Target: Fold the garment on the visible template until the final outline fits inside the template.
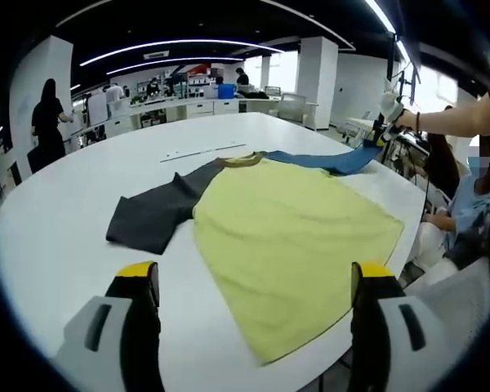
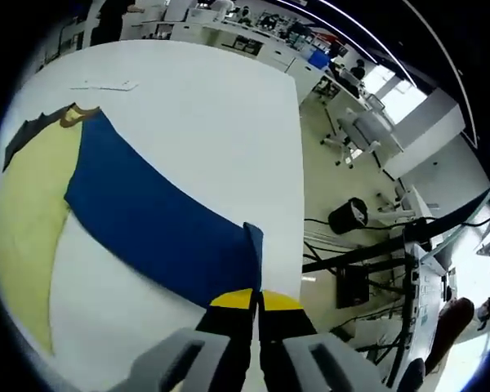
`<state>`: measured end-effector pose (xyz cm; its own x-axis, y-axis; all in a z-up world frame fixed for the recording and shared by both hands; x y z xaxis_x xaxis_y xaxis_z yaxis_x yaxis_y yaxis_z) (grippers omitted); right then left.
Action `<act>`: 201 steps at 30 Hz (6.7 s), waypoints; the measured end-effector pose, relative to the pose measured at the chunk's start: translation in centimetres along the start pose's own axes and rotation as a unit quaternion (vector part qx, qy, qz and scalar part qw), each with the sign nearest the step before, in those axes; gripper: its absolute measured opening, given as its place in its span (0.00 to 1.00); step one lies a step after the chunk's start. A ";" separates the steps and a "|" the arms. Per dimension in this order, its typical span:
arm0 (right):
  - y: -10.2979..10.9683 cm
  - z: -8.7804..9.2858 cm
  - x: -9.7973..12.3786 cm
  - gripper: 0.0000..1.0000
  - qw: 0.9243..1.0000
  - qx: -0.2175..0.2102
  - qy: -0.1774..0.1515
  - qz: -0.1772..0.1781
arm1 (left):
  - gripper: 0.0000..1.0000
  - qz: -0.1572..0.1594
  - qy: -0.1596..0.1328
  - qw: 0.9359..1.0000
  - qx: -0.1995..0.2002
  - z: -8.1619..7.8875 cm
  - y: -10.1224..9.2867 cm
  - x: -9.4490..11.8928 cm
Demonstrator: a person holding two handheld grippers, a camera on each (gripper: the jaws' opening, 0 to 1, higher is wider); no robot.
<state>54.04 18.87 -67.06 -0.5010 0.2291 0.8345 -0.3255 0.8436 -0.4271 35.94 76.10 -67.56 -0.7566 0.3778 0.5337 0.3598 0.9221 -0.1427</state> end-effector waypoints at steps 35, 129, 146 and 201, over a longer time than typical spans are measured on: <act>4.8 -10.4 4.1 0.00 0.987 -0.060 -0.118 -0.096 | 0.99 0.009 -0.001 1.000 -0.015 -0.5 -0.7 -0.1; 34.0 -28.3 16.2 0.00 0.901 0.159 -0.298 -0.274 | 0.99 0.013 -0.043 0.999 0.018 -0.6 -0.4 0.6; 38.6 -26.3 15.5 0.00 0.886 0.170 -0.300 -0.308 | 0.99 0.012 -0.041 0.999 0.014 -0.8 -0.2 0.8; 48.9 -22.5 7.6 0.11 0.893 0.109 -0.183 -0.396 | 0.98 0.004 -0.035 0.998 0.060 0.4 2.1 -0.2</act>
<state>52.41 72.77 -73.76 -0.2591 -0.6055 0.7525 -0.8230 0.5461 0.1560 36.66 77.98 -68.32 -0.7917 0.3853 0.4741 0.3001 0.9212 -0.2476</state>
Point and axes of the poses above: the point that each gripper's makers call its tool centre point, and the gripper's own axes: x roughly backward along the fingers, y roughly to its left, z roughly out of its underside, the point moved 2 cm from there along x, roughly backward along the fingers, and after that the axes turned 6 degrees about x, right-handed, at the moved point
